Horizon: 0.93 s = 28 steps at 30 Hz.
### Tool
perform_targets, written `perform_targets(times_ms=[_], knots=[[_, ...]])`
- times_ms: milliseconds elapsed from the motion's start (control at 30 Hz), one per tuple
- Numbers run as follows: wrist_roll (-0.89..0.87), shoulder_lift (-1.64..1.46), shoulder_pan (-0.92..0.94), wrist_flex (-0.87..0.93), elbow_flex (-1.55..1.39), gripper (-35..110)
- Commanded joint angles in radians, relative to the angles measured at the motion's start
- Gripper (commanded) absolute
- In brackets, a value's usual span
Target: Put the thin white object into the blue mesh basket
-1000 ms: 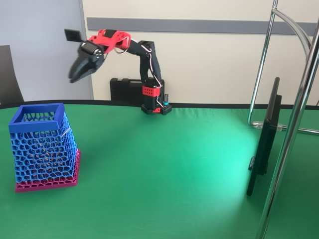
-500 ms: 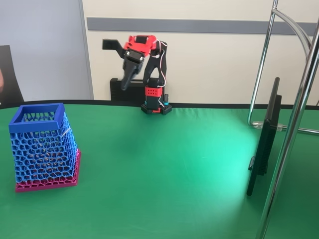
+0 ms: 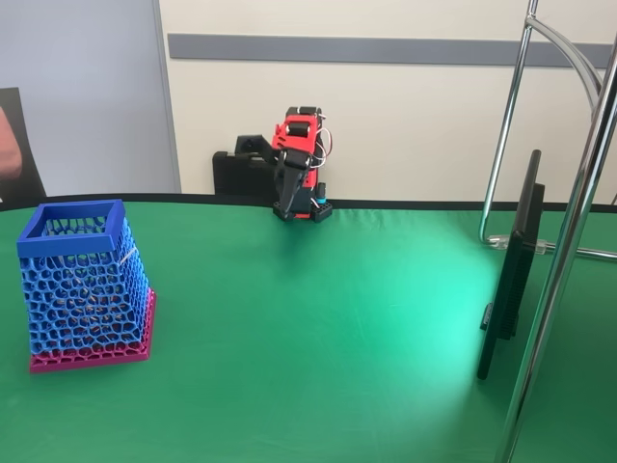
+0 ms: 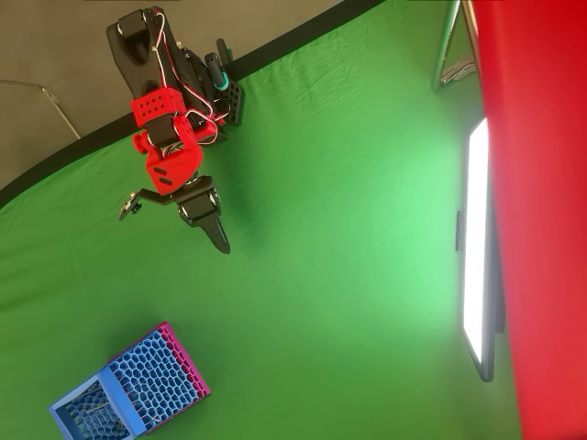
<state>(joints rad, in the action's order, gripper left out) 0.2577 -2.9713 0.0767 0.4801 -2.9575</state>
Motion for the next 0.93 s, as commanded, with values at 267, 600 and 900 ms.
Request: perform_targets(times_ms=[267, 600, 900], knots=[[-0.067, -0.290, -0.058, 0.219, -0.126, 1], [-0.117, -0.353, -0.064, 0.382, -0.126, 1], [-0.138, -0.353, -0.049, 0.385, -0.126, 1]])
